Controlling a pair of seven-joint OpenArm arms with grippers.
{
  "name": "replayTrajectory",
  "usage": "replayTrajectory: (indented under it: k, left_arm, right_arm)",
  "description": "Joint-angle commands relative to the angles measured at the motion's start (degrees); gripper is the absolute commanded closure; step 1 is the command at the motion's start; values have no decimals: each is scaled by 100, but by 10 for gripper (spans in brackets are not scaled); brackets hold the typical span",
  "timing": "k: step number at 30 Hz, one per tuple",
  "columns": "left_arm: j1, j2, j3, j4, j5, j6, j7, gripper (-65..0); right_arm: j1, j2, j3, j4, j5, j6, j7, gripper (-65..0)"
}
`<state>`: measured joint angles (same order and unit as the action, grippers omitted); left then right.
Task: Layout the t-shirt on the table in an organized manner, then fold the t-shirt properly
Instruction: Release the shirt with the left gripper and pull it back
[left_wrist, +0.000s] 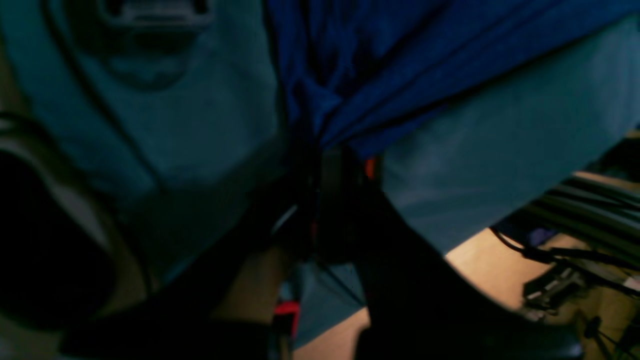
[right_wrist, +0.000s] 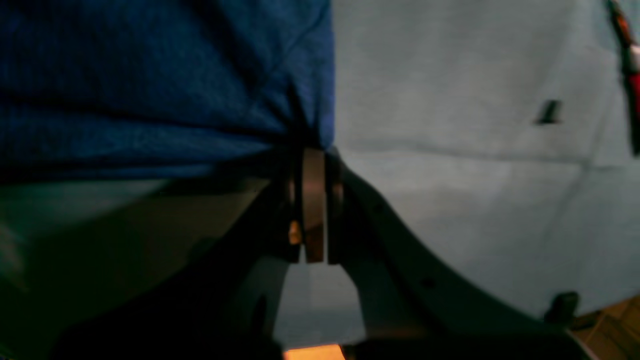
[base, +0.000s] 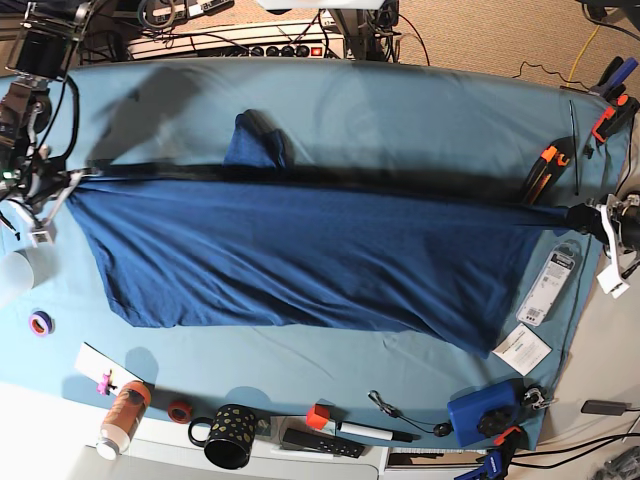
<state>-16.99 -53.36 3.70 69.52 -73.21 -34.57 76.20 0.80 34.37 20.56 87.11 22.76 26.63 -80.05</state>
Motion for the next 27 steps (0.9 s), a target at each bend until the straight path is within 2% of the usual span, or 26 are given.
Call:
replayTrajectory:
  k: [1, 4, 13, 16, 21, 27]
  left_arm:
    - [-125, -219, -76, 46, 20, 46, 101, 0]
    - [-122, -216, -76, 46, -160, 2, 212, 0]
    - [-120, -103, -76, 50, -507, -9, 380, 0]
    - [-26, 85, -76, 50, -535, -129, 380, 0]
    - [101, 481, -76, 50, -704, -129, 380, 0]
    - [76, 1115, -76, 52, -1043, -153, 380, 0]
  right_arm:
    - [79, 282, 190, 90, -289, -68, 5, 0]
    - [79, 385, 531, 90, -291, -68, 5, 0]
    - [-260, 391, 1648, 90, -46, -68, 5, 0]
    - [-531, 387, 1705, 90, -22, -70, 5, 0]
    - [-778, 293, 1705, 90, 358, -68, 5, 0]
    - [-776, 149, 1705, 90, 382, -63, 5, 0]
